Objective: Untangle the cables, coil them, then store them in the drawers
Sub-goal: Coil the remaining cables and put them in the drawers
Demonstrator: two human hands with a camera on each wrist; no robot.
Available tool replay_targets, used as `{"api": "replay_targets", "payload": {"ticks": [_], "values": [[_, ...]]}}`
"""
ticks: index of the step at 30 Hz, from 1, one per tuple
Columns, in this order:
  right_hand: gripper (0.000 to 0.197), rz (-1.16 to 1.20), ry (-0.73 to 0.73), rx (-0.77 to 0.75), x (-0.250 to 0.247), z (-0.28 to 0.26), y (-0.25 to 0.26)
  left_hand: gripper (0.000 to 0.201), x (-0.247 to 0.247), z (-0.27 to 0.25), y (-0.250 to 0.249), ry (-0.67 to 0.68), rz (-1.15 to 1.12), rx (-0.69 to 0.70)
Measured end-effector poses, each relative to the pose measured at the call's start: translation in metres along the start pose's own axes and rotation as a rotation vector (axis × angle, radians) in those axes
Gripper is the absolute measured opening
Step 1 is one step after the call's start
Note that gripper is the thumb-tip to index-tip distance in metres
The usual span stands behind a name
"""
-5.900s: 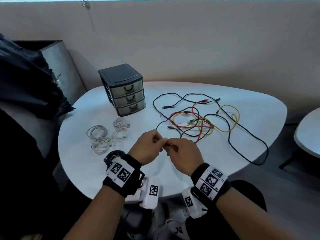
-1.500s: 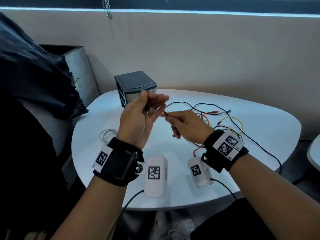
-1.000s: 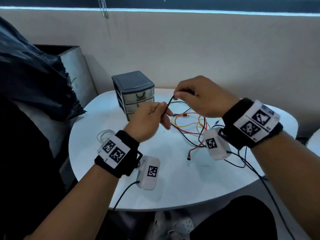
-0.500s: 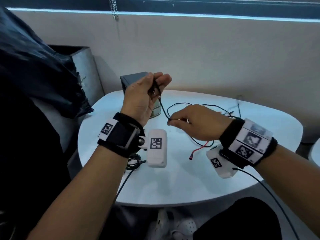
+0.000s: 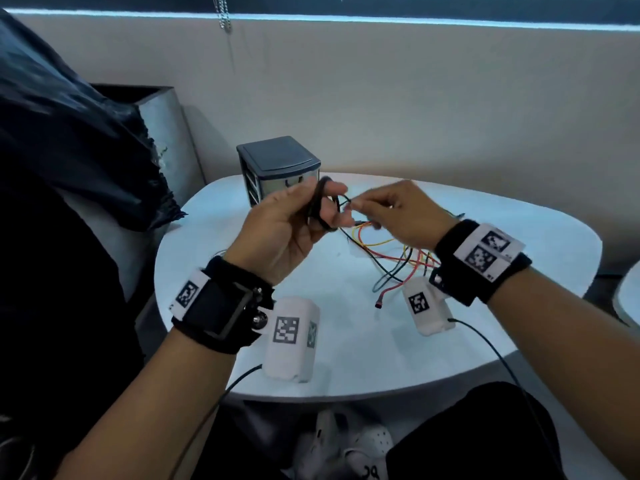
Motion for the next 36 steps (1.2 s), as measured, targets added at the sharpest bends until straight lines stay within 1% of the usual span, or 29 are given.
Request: {"api": "replay_targets", "payload": {"ticks": [1, 3, 5, 7, 9, 11, 13, 14, 17, 19, 20, 21, 22, 23, 25, 26, 27, 30, 31, 32, 33, 34, 35, 36], "values": [[0.019, -0.034, 0.061, 0.02, 0.012, -0.006, -0.004, 0.041, -0.003, 0.0, -0.006, -0.008, -0.06, 0.029], [0.02, -0.098, 0.215, 0.025, 0.037, -0.023, -0.003, 0.04, -0.013, 0.003, -0.015, -0.047, -0.097, 0.092], [0.023, -0.104, 0.354, -0.004, 0.058, -0.042, 0.008, 0.038, -0.023, 0.006, -0.017, -0.105, -0.06, 0.133], [0.026, -0.101, 0.42, -0.054, 0.067, -0.056, 0.028, 0.037, -0.03, 0.011, -0.009, -0.17, 0.022, 0.132], [0.026, -0.121, 0.423, -0.087, 0.061, -0.059, 0.043, 0.037, -0.036, 0.014, 0.005, -0.234, 0.205, 0.133], [0.024, -0.141, 0.363, -0.122, 0.042, -0.053, 0.055, 0.036, -0.036, 0.015, 0.016, -0.258, 0.449, 0.142], [0.023, -0.155, 0.222, -0.184, 0.014, -0.043, 0.064, 0.037, -0.031, 0.013, 0.027, -0.2, 0.599, 0.112], [0.022, -0.16, 0.14, -0.201, -0.001, -0.036, 0.064, 0.037, -0.026, 0.011, 0.032, -0.144, 0.601, 0.074], [0.018, -0.093, -0.047, -0.16, -0.026, -0.018, 0.043, 0.041, -0.001, 0.001, 0.04, 0.044, 0.415, -0.017], [0.019, 0.018, -0.125, -0.102, -0.025, -0.012, 0.022, 0.043, 0.008, -0.005, 0.032, 0.103, 0.229, 0.0], [0.021, 0.034, -0.141, -0.067, -0.02, -0.013, 0.012, 0.045, 0.008, -0.005, 0.025, 0.098, 0.131, 0.029], [0.023, 0.014, -0.129, -0.034, -0.011, -0.016, 0.002, 0.047, 0.004, -0.004, 0.016, 0.067, 0.036, 0.066], [0.023, -0.024, -0.085, -0.007, 0.0, -0.021, -0.007, 0.047, -0.002, -0.001, 0.008, 0.022, -0.048, 0.104], [0.022, -0.065, -0.011, 0.016, 0.015, -0.027, -0.014, 0.046, -0.009, 0.001, 0.0, -0.028, -0.105, 0.139], [0.021, -0.142, 0.183, 0.012, 0.049, -0.046, -0.018, 0.043, -0.025, 0.005, -0.01, -0.128, -0.135, 0.198], [0.023, -0.165, 0.249, -0.018, 0.063, -0.057, -0.016, 0.042, -0.033, 0.007, -0.013, -0.178, -0.126, 0.215], [0.025, -0.181, 0.267, -0.062, 0.074, -0.067, -0.01, 0.042, -0.04, 0.009, -0.012, -0.225, -0.11, 0.219], [0.037, -0.288, 0.184, -0.235, 0.087, -0.088, 0.022, 0.04, -0.059, 0.015, 0.008, -0.353, 0.003, 0.167], [0.037, -0.318, 0.161, -0.279, 0.088, -0.09, 0.03, 0.038, -0.063, 0.015, 0.018, -0.38, 0.084, 0.154], [0.037, -0.338, 0.129, -0.31, 0.085, -0.088, 0.037, 0.036, -0.066, 0.014, 0.029, -0.393, 0.219, 0.147], [0.037, -0.354, 0.081, -0.329, 0.077, -0.083, 0.04, 0.035, -0.066, 0.012, 0.041, -0.381, 0.406, 0.132], [0.037, -0.363, 0.018, -0.334, 0.064, -0.075, 0.04, 0.035, -0.062, 0.009, 0.052, -0.336, 0.61, 0.104], [0.035, -0.357, -0.046, -0.327, 0.05, -0.066, 0.036, 0.035, -0.055, 0.004, 0.063, -0.258, 0.767, 0.063], [0.031, -0.332, -0.094, -0.309, 0.036, -0.058, 0.029, 0.036, -0.047, -0.001, 0.073, -0.17, 0.824, 0.009]]}}
Point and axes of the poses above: each hand's wrist, its own z-axis towards the middle knuckle, its own x-axis out of the palm, y = z × x, the point moved 7 cm from there along z, towards the middle knuckle, and after that the axes turned 6 degrees about -x, right-handed, at the moved point
